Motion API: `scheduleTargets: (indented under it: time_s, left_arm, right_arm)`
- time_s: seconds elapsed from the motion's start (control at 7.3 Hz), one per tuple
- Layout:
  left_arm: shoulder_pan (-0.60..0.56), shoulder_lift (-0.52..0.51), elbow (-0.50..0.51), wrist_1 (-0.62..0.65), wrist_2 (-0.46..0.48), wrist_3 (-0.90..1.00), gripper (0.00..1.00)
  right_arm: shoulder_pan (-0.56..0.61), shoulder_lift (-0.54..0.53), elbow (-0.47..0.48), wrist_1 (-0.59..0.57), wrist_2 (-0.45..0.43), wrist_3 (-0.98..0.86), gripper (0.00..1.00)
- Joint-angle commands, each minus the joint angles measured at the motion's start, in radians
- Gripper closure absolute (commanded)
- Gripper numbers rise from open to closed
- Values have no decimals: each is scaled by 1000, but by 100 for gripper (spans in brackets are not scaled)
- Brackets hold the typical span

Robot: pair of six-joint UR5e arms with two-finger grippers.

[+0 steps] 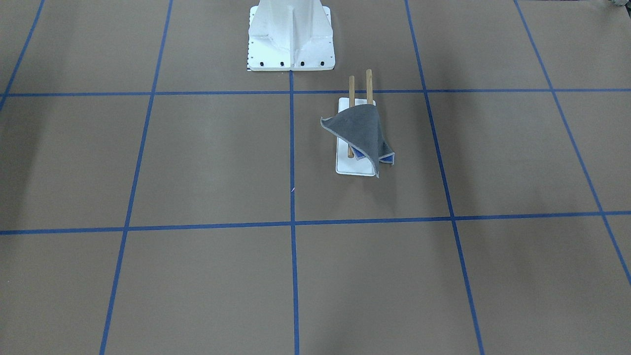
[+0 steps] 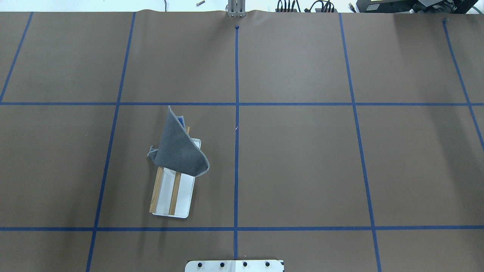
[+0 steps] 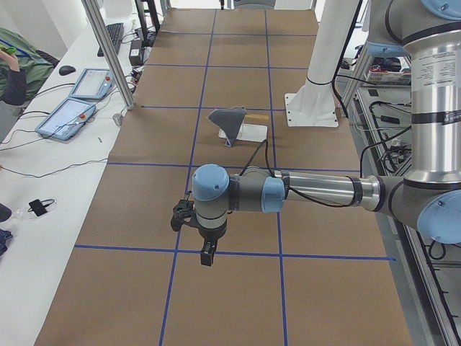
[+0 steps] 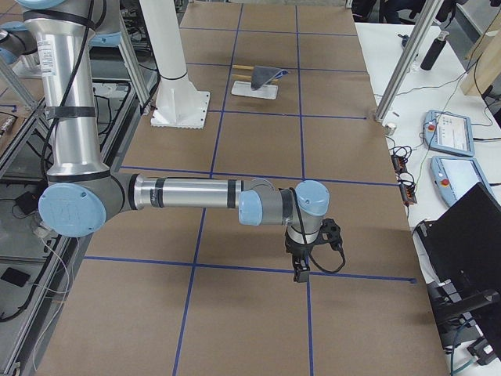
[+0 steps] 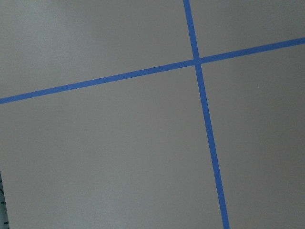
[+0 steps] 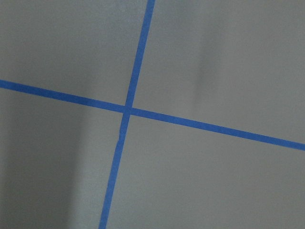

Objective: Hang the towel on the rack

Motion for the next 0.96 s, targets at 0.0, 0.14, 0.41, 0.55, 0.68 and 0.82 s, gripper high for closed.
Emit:
scheduleTargets:
  time_s: [0.0,0.14,0.41,0.55,0.68,0.82]
  left_arm:
    - [0,1,0,0,0,0,1]
    - [0,2,0,0,1,0,1]
    - [0,2,0,0,1,2,1]
    - [0,2,0,0,1,0,1]
    - [0,2,0,0,1,0,1]
    - [0,2,0,0,1,0,1]
  right_arm:
    - [0,0,-8,0,0,0,0]
    - [0,-2,-8,0,0,0,0]
    - [-2,-5,-10,0,0,0,0]
    - [0,-9,-10,0,0,1,0]
    - [-2,-9,-10,0,0,1,0]
    - [0,-9,-10,0,0,1,0]
